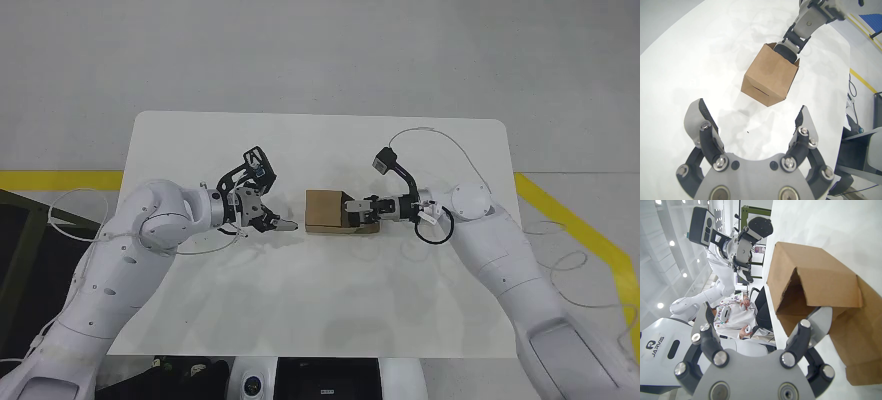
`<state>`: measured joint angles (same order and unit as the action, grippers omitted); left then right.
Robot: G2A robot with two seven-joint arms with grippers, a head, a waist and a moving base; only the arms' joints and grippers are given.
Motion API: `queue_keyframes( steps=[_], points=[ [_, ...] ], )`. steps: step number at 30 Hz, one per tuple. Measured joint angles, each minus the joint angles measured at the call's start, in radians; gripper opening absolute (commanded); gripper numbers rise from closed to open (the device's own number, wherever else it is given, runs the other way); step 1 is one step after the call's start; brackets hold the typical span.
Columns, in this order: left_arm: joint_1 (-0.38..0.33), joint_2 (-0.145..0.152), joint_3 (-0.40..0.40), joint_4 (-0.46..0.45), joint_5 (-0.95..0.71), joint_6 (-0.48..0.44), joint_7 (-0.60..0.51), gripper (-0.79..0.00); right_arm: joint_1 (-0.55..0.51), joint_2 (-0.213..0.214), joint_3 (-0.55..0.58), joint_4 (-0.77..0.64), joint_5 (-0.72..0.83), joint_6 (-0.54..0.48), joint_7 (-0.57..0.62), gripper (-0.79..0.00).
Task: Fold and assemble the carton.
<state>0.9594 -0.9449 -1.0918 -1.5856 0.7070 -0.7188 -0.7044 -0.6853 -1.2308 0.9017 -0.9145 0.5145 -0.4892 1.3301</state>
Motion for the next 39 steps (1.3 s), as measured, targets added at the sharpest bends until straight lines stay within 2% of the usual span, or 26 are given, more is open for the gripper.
queue_keyframes(
  steps=[10, 15, 17, 18, 19, 24, 31, 39],
  points=[
    [0.008, -0.020, 0.065, 0.038, 0.266, -0.030, 0.283, 0.000, -0.076, 0.051, 0.104, -0.171, -0.039, 0.069, 0.039, 0.000],
    [-0.002, -0.029, 0.093, 0.053, 0.330, -0.044, 0.343, 0.000, -0.101, 0.072, 0.144, -0.232, -0.068, 0.103, 0.076, 0.000],
    [-0.014, -0.032, 0.103, 0.059, 0.357, -0.053, 0.361, 0.000, -0.111, 0.079, 0.157, -0.256, -0.078, 0.113, 0.085, -0.514],
    [-0.019, -0.034, 0.106, 0.063, 0.370, -0.056, 0.371, 0.000, -0.116, 0.081, 0.162, -0.266, -0.081, 0.117, 0.087, -0.708],
    [-0.025, -0.036, 0.110, 0.069, 0.385, -0.059, 0.384, 0.000, -0.121, 0.084, 0.167, -0.277, -0.085, 0.120, 0.087, -0.785],
    [-0.050, -0.042, 0.115, 0.097, 0.415, -0.074, 0.440, 0.000, -0.130, 0.092, 0.172, -0.311, -0.128, 0.128, 0.087, -0.785],
    [-0.050, -0.041, 0.115, 0.097, 0.414, -0.073, 0.439, 0.000, -0.110, 0.102, 0.176, -0.340, -0.260, 0.136, 0.029, -0.785],
    [-0.050, -0.041, 0.115, 0.097, 0.414, -0.073, 0.439, 0.000, -0.110, 0.102, 0.176, -0.340, -0.259, 0.136, 0.029, -0.785]
  ],
)
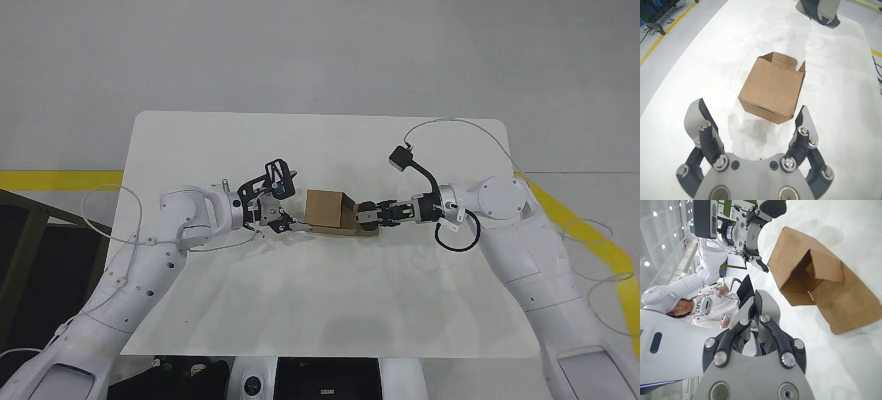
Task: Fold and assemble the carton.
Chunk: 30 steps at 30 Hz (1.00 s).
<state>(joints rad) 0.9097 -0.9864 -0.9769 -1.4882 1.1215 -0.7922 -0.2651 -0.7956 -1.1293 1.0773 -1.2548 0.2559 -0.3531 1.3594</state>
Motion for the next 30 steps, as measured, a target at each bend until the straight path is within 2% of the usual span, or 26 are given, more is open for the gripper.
queue_keyframes(
  steps=[5, 8, 12, 15, 22, 30],
  points=[
    [0.015, 0.003, -0.015, -0.014, 0.022, 0.015, 0.000, 0.000, 0.000, 0.000, 0.000, 0.000, 0.000, 0.000, 0.000, -0.785],
    [0.011, 0.008, -0.023, -0.002, 0.060, -0.046, 0.018, 0.000, -0.004, 0.000, 0.000, -0.003, -0.004, 0.004, -0.006, -0.785],
    [-0.004, 0.012, -0.029, 0.041, 0.117, -0.111, 0.073, 0.000, -0.043, 0.010, 0.016, -0.042, -0.022, 0.069, -0.039, -0.785],
    [-0.026, 0.009, -0.019, 0.071, 0.164, -0.143, 0.133, 0.000, -0.087, 0.022, 0.039, -0.080, -0.035, 0.133, -0.052, -0.785],
    [-0.061, -0.010, 0.052, 0.138, 0.325, -0.154, 0.377, 0.000, -0.187, 0.039, 0.046, -0.138, -0.099, 0.261, -0.103, -0.785],
    [-0.122, -0.048, 0.137, 0.260, 0.373, -0.118, 0.548, 0.000, -0.205, 0.033, 0.021, -0.098, -0.100, 0.247, -0.205, -0.785]
  ],
)
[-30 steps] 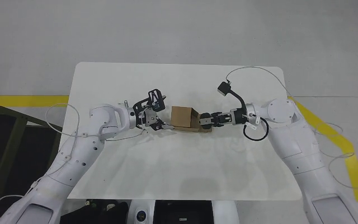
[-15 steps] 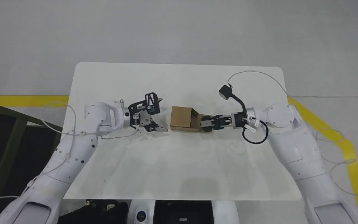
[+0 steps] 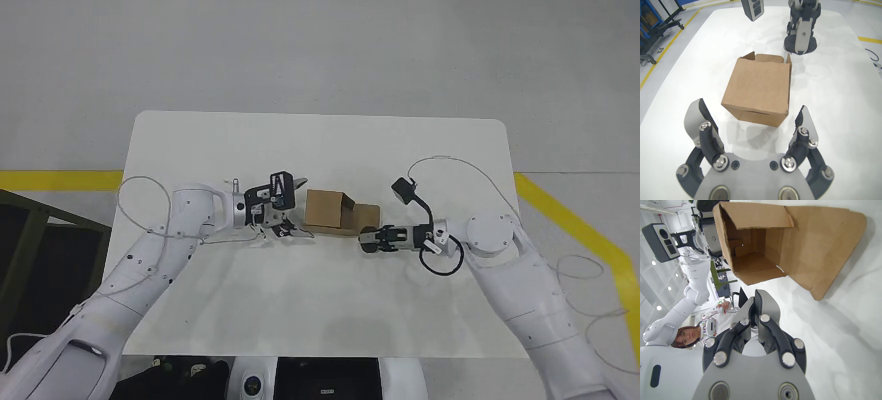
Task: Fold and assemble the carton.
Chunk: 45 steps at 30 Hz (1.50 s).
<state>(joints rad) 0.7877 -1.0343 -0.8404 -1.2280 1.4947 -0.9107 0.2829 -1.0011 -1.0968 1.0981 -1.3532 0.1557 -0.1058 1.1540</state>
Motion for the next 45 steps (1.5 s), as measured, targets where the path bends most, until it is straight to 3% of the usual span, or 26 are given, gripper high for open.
queue_keyframes(
  steps=[7, 16, 37, 45],
  points=[
    [-0.046, -0.030, 0.059, 0.070, 0.032, 0.005, 0.092, 0.000, 0.038, -0.013, -0.039, 0.037, 0.011, -0.021, -0.039, -0.785],
    [-0.070, -0.051, 0.091, 0.103, 0.050, 0.011, 0.132, 0.000, 0.085, -0.033, -0.088, 0.089, 0.036, -0.049, -0.071, -0.785],
    [-0.043, -0.066, 0.079, 0.101, 0.003, 0.027, 0.068, 0.000, 0.220, -0.098, -0.216, 0.260, 0.072, -0.135, -0.117, -0.785],
    [-0.036, -0.071, 0.067, 0.091, -0.025, 0.029, 0.036, 0.000, 0.220, -0.092, -0.194, 0.287, 0.054, -0.157, -0.093, -0.785]
  ],
)
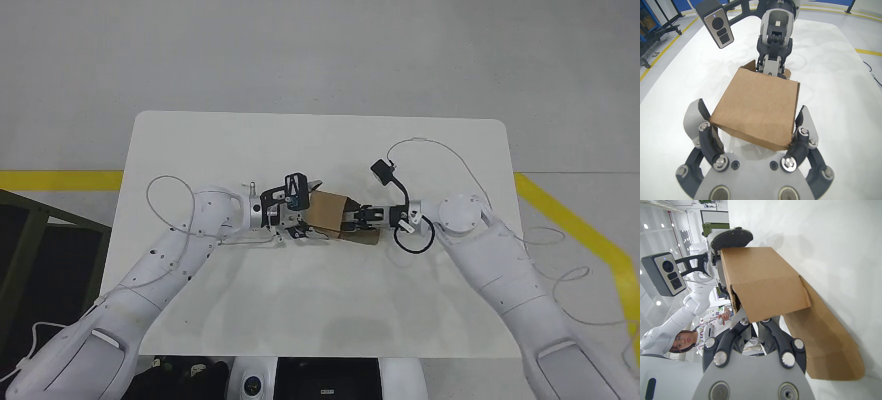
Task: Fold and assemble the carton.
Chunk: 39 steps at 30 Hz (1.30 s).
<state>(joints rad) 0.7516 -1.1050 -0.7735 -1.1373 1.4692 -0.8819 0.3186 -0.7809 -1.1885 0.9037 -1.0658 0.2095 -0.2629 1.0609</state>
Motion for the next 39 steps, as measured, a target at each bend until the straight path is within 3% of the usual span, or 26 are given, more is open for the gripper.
queue_keyframes(
  steps=[13, 39],
  points=[
    [0.013, 0.002, -0.036, -0.004, -0.039, -0.018, -0.041, 0.000, -0.077, 0.057, 0.142, -0.102, -0.057, 0.066, 0.008, -0.785],
    [0.016, -0.012, -0.041, -0.014, -0.050, -0.041, -0.074, 0.000, 0.030, -0.018, -0.029, 0.011, 0.025, 0.007, 0.035, -0.785]
  ],
)
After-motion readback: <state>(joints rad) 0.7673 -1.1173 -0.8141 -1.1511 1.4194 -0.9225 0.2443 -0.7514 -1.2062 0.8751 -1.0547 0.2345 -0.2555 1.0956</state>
